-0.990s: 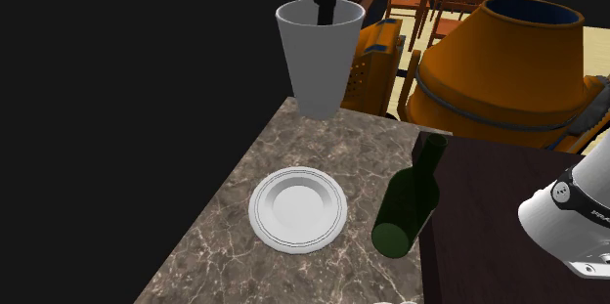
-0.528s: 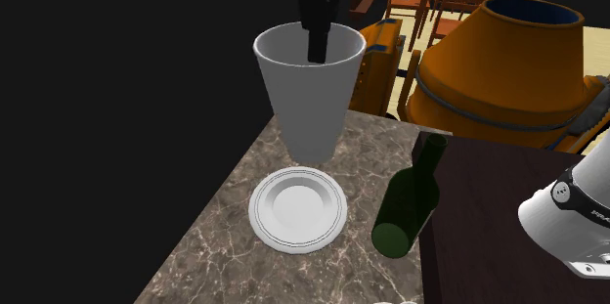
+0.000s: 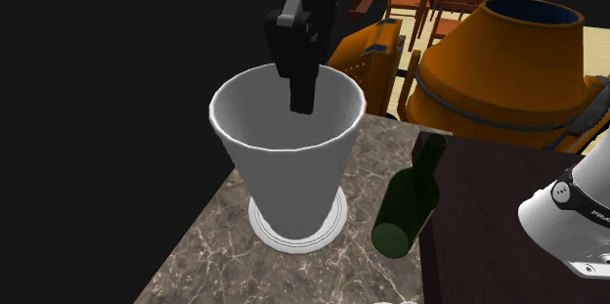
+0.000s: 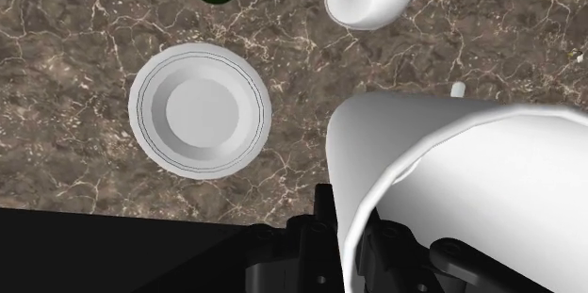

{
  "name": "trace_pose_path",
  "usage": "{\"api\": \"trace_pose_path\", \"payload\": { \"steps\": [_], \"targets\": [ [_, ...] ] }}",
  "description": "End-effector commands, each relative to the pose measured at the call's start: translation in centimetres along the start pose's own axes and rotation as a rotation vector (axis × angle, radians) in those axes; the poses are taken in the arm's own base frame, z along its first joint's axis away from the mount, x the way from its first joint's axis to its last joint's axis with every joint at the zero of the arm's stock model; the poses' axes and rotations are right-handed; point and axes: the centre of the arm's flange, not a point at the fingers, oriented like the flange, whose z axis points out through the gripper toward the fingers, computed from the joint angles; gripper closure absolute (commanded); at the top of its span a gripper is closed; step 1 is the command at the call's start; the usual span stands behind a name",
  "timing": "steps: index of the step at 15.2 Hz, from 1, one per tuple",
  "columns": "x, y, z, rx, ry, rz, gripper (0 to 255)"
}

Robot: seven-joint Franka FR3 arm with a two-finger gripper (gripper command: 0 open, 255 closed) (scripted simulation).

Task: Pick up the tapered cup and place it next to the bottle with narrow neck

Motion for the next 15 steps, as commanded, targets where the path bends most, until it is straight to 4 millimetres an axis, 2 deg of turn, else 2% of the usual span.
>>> {"api": "trace_pose_path", "payload": {
  "steps": [1,6,15],
  "targets": [
    [0.0,-2.7,0.4,0.001,0.000,0.001,255],
    [-0.5,-9.0,1.3,0.001,0.000,0.001,255],
    [-0.6,-8.3,6.0,0.001,0.000,0.001,255]
  ]
}}
